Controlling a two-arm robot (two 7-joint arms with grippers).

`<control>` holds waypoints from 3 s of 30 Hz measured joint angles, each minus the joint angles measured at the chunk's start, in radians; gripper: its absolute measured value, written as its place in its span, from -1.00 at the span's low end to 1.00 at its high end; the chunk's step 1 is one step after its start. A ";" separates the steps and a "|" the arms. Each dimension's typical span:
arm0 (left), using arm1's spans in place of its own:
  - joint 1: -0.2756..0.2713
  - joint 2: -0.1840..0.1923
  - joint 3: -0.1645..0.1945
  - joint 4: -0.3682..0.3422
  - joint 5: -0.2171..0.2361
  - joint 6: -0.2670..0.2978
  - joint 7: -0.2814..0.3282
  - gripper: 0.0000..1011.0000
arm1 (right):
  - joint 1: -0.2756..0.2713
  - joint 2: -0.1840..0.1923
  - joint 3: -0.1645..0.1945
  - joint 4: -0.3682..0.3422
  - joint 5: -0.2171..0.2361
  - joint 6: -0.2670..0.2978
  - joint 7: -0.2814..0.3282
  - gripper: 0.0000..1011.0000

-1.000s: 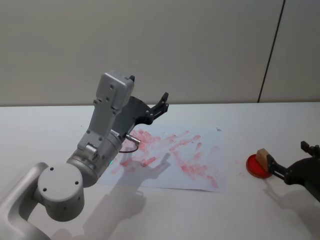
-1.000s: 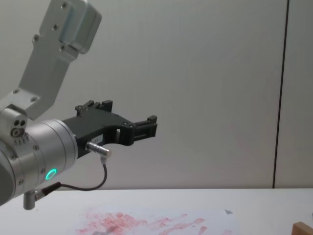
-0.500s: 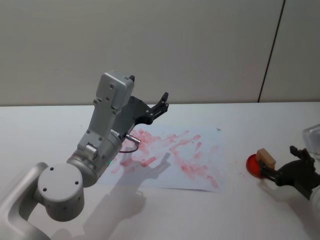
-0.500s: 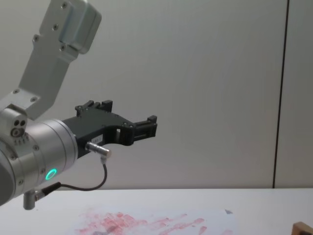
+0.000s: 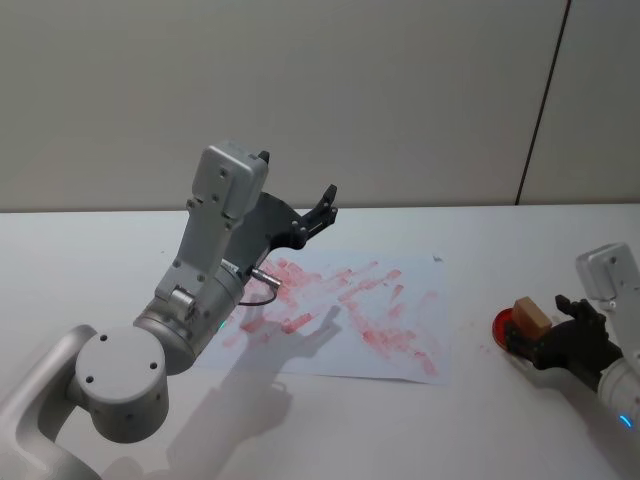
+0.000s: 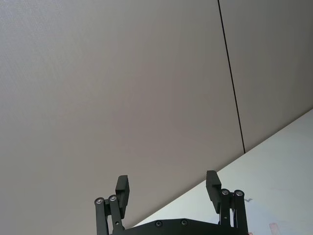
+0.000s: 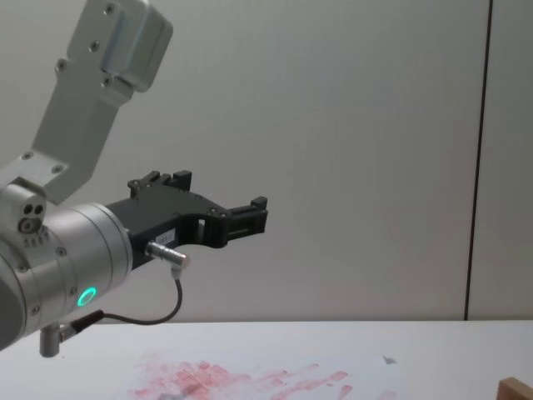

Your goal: Use the one hand to pick up the stamp and affix it onto the A4 paper.

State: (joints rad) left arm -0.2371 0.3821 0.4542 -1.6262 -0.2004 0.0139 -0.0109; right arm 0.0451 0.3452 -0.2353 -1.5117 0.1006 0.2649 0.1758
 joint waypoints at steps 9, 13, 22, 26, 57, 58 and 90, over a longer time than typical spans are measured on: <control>0.000 0.000 0.000 0.000 0.000 0.000 0.000 0.98 | 0.022 -0.012 -0.005 0.029 -0.011 0.004 0.013 0.28; 0.000 0.000 0.000 0.000 0.000 0.000 0.000 0.98 | 0.027 -0.015 -0.006 0.037 -0.015 0.004 0.017 0.00; 0.000 0.000 0.000 0.000 0.000 0.000 0.000 0.98 | 0.035 -0.019 -0.007 0.047 -0.018 0.005 0.021 -0.54; 0.000 0.000 0.000 0.000 0.000 0.000 0.000 0.98 | 0.036 -0.020 -0.008 0.049 -0.019 0.006 0.022 -0.57; 0.000 0.000 0.000 0.000 0.000 0.000 0.000 0.98 | 0.145 -0.140 -0.058 0.014 0.081 -0.089 0.087 -0.57; 0.000 0.000 0.000 0.000 0.000 0.000 0.000 0.98 | 0.149 -0.145 -0.062 0.017 0.081 -0.086 0.089 -0.56; 0.000 0.000 0.000 0.000 0.000 0.000 0.000 0.98 | 0.228 -0.254 -0.160 0.222 -0.065 0.092 0.065 -0.57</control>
State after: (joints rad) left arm -0.2372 0.3821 0.4542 -1.6262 -0.2004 0.0139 -0.0109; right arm 0.2735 0.0907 -0.3957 -1.2895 0.0356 0.3571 0.2410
